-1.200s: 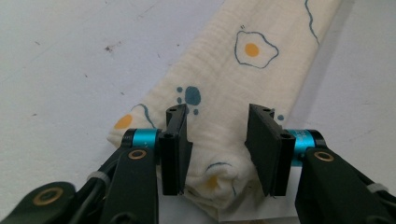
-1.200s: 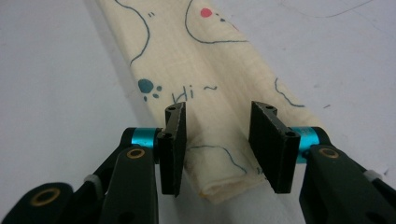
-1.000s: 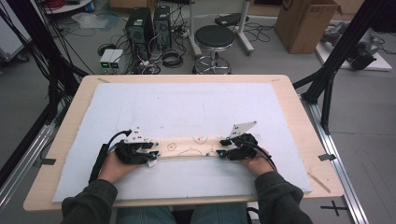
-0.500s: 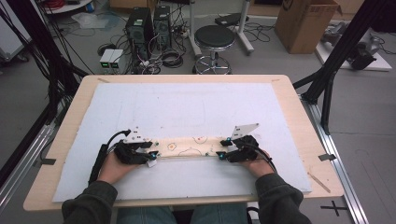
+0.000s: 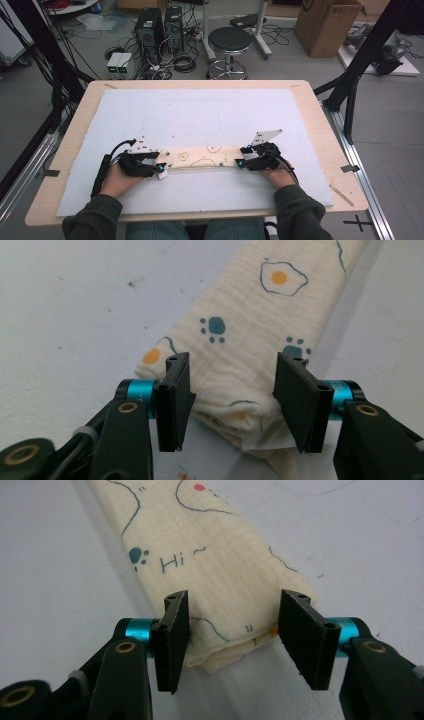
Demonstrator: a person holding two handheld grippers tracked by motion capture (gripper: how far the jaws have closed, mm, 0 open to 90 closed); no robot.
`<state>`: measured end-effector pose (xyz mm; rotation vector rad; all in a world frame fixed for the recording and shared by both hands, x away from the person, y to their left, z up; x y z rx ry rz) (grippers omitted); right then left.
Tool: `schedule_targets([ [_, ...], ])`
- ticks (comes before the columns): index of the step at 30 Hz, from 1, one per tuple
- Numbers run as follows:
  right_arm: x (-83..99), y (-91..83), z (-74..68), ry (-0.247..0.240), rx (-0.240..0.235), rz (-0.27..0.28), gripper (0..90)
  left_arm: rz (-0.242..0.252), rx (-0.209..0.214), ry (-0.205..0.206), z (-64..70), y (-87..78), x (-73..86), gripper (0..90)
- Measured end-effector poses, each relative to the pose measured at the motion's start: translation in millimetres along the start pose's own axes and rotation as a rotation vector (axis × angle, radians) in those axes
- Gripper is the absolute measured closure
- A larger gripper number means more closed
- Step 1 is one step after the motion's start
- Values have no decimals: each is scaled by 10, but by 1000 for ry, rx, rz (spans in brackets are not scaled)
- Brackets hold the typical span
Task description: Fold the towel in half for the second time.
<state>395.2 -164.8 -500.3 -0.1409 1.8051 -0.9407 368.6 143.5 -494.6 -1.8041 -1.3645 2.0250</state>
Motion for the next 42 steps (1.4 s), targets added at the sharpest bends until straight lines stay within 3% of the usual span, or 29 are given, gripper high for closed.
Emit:
schedule_targets([
  [8, 38, 15, 5, 33, -10, -18, 434, 4, -4, -2, 10, 0, -2, 479],
  [12, 21, -16, -26, 42, -16, -11, 409, 32, 8, -10, 18, -57, -43, 455],
  [16, -48, -87, -70, 52, -43, 40, 381, 84, 4, -32, 1, -146, -101, 442],
  [23, -241, -205, -26, 88, -60, 108, 359, 154, -24, -106, -153, -211, -176, 423],
  [27, -299, -168, 93, 122, -18, 97, 386, 136, -68, -143, -253, -134, -186, 441],
  [33, -267, -56, 237, 197, -1, 73, 417, 90, -129, -221, -404, -28, -94, 448],
  [38, -243, 18, 272, 246, -17, 65, 454, 71, -108, -257, -410, 63, -42, 478],
  [42, -188, 104, 247, 259, -40, 19, 504, 26, -83, -242, -361, 123, 0, 522],
])
Point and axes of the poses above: each handheld gripper's, and its own axes: y roughly forward along the jaws, x roughly out of its underside, z roughly to its right, the point moved 9 cm from there along y, roughly forward along the jaws, and after that the axes turned 6 degrees about y, right-handed, at the moved point
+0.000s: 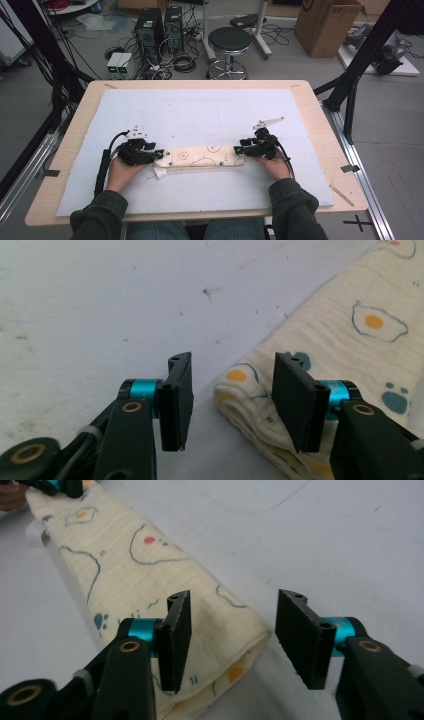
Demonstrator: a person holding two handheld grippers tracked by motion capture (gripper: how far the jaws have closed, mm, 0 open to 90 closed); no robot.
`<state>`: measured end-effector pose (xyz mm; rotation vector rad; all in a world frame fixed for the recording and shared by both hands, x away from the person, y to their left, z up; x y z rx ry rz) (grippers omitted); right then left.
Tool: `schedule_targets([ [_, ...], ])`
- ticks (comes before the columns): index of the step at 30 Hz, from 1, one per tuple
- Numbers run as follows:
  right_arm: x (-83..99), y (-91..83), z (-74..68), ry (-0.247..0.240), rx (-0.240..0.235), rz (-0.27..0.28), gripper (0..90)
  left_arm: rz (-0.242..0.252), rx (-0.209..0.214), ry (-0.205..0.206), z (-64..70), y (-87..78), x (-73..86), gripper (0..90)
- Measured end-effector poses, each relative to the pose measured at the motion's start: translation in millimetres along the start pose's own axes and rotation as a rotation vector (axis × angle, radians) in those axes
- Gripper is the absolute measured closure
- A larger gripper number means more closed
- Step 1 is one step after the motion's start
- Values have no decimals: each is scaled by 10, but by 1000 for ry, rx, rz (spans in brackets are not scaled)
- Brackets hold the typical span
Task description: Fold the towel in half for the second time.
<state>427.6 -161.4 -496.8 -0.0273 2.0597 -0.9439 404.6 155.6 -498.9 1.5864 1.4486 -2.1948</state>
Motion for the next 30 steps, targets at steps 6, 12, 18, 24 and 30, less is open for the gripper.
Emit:
schedule_targets([
  [6, 52, 52, -7, -25, 21, -28, 631, -5, 29, 6, 36, 5, 11, 628],
  [12, 72, 66, -50, -39, 5, -38, 757, -1, 38, 16, 76, 4, 0, 748],
  [18, 59, 46, -71, -60, 8, -37, 791, 3, 6, 47, 70, -28, -29, 803],
  [24, -32, 10, -102, -71, 22, -23, 795, 27, -38, 51, 24, -61, -103, 811],
  [30, -174, 23, -87, -68, 44, -3, 795, 51, -92, 32, -95, -69, -172, 811],
])
Point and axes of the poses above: each handheld gripper's, and its own axes: y roughly forward along the jaws, x roughly out of its underside, z roughly to its right, the point moved 9 cm from there along y, roughly forward along the jaws, and after that the axes turned 6 degrees about y, right-handed, at the moved point
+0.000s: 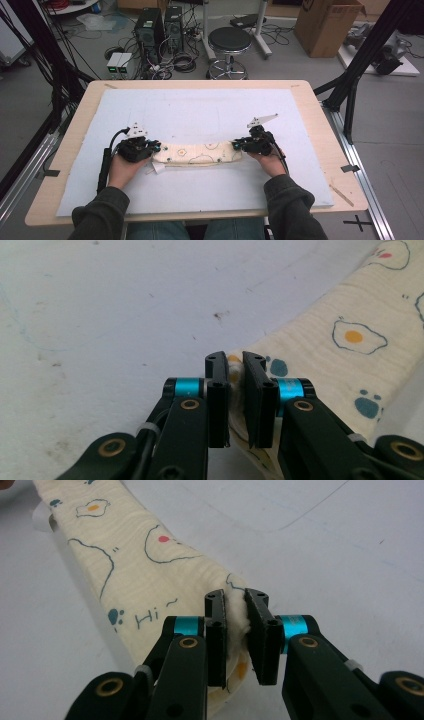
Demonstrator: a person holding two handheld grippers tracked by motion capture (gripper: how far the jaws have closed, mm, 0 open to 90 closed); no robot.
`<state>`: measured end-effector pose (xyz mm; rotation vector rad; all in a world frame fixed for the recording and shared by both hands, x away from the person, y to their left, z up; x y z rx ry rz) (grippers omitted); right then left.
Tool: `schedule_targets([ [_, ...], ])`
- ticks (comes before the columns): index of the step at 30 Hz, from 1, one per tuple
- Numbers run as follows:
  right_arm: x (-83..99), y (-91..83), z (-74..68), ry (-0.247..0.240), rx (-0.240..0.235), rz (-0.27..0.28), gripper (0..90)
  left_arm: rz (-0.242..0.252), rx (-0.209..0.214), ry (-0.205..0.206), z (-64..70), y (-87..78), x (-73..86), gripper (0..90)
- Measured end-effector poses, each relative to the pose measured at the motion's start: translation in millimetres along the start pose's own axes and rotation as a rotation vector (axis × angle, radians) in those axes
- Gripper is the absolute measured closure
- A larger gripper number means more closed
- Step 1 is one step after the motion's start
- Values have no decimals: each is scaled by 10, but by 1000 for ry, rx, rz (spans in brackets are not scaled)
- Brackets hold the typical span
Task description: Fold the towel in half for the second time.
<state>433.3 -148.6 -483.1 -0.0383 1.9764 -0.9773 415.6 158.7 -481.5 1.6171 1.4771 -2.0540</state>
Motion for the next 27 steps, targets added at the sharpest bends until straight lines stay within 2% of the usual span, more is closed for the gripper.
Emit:
schedule_targets([
  [8, -182, 64, 111, 14, 46, 19, 795, 11, -40, -24, -165, 90, -130, 810],
  [11, -218, 71, 176, 26, 61, 26, 795, 18, -41, -41, -208, 144, -165, 808],
  [14, -245, 81, 257, 41, 72, 35, 795, 3, -43, -50, -227, 219, -147, 808],
  [15, -247, 87, 274, 46, 78, 30, 795, -11, -41, -54, -227, 246, -142, 808],
  [17, -245, 114, 316, 40, 95, 26, 795, -6, -49, -50, -229, 285, -166, 807],
  [20, -206, 159, 383, 56, 111, 7, 792, -1, -44, -60, -245, 328, -193, 802],
  [27, -205, 191, 404, 63, 103, 17, 747, -13, -31, -66, -277, 343, -170, 721],
])
Point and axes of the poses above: each handheld gripper's, and its own axes: y roughly forward along the jaws, x roughly out of its underside, z roughly to its right, the point moved 9 cm from there along y, roughly forward along the jaws, and after that the axes turned 6 degrees about y, right-handed, at the moved point
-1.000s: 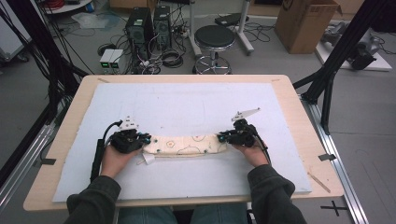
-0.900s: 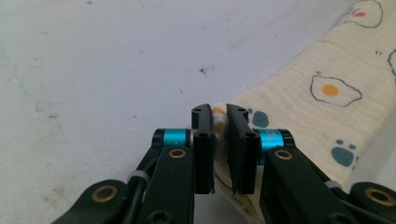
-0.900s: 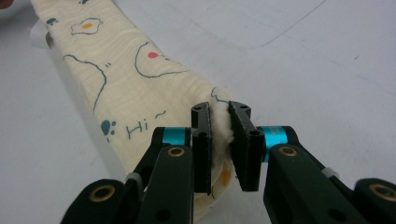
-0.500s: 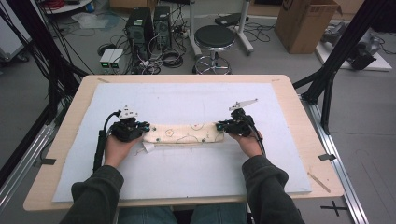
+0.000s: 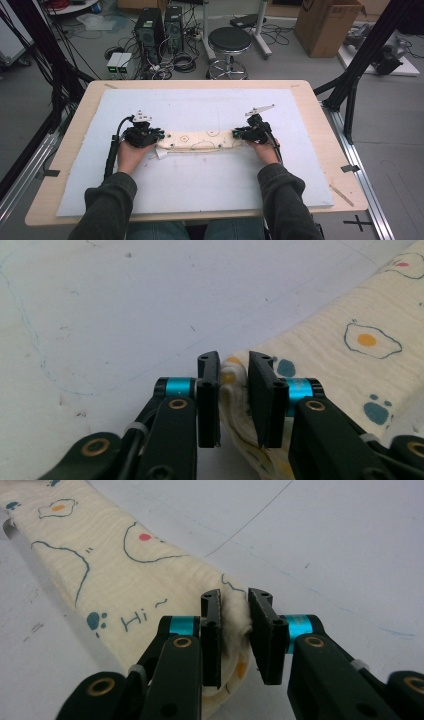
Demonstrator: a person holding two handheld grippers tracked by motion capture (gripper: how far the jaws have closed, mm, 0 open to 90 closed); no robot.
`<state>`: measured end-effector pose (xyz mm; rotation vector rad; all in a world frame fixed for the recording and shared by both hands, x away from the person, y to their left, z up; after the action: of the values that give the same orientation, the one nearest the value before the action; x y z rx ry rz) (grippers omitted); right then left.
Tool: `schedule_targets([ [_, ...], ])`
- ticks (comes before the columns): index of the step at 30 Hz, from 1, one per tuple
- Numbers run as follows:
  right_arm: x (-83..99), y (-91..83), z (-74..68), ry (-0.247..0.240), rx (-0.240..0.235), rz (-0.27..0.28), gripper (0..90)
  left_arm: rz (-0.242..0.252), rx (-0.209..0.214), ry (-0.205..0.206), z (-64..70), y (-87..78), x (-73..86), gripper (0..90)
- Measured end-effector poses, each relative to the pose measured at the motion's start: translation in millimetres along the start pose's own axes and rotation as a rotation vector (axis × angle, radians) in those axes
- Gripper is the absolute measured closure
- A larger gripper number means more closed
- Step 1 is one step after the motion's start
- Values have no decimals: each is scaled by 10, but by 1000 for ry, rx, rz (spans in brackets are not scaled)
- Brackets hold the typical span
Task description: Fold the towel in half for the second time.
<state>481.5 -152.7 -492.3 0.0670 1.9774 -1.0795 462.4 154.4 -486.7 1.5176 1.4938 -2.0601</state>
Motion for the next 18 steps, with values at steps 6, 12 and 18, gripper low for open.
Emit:
schedule_targets([
  [6, -23, -41, -28, 5, -11, 21, 650, 37, 11, -31, 10, -53, -55, 599],
  [12, -54, -91, -68, 0, -16, 43, 581, 60, 19, -36, 12, -130, -95, 566],
  [18, -81, -140, -77, 9, -21, 67, 524, 75, 38, -29, 52, -194, -127, 556],
])
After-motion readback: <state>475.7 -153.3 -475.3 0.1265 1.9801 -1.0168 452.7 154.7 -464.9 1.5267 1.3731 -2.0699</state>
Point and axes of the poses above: each handheld gripper's, and its own axes: y roughly forward along the jaws, x roughly out of its underside, z roughly to its right, the point moved 9 cm from there along y, roughly forward along the jaws, and after that the axes turned 6 degrees about y, right-handed, at the moved point
